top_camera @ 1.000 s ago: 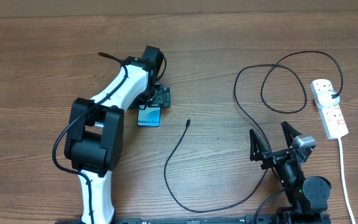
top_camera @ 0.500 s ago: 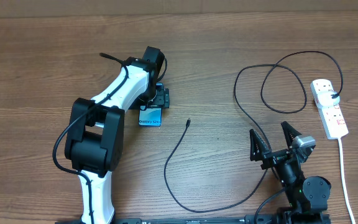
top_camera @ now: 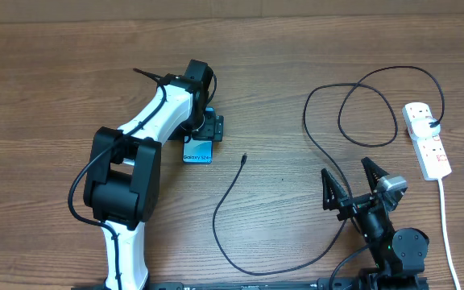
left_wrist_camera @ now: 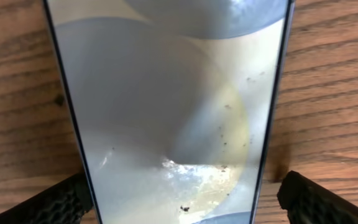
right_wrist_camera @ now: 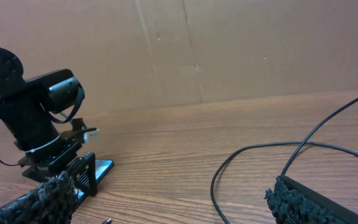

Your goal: Plug charger to phone and switch on socket

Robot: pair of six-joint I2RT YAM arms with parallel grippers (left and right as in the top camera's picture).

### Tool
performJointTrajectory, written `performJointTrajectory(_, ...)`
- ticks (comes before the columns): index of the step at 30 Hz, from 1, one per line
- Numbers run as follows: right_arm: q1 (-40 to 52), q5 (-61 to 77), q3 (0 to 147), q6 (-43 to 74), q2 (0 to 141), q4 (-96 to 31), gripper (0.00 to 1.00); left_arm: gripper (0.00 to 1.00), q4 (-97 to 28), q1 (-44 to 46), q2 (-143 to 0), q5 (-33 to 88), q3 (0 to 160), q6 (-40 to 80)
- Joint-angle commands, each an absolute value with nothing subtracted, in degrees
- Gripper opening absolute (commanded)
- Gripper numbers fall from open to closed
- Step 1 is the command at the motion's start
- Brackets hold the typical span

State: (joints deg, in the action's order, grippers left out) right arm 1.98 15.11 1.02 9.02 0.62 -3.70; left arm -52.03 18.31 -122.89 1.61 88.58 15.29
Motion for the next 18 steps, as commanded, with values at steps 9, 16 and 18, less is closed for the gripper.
performJointTrajectory(9,2.2,22.2,0.4,27.8,3.2,-3.3,1.00,0.74,-51.0,18.6,-123.8,10.7,87.1,13.4)
performJointTrajectory(16,2.2,30.6,5.6,33.8,18.5,-6.6,1.00,0.74,-50.9,18.4,-123.8,14.6,87.1,14.2)
performJointTrajectory(18,2.2,31.9,11.3,31.2,25.8,-8.1,1.00,0.76,-50.5,18.3,-123.8,15.1,87.1,15.3)
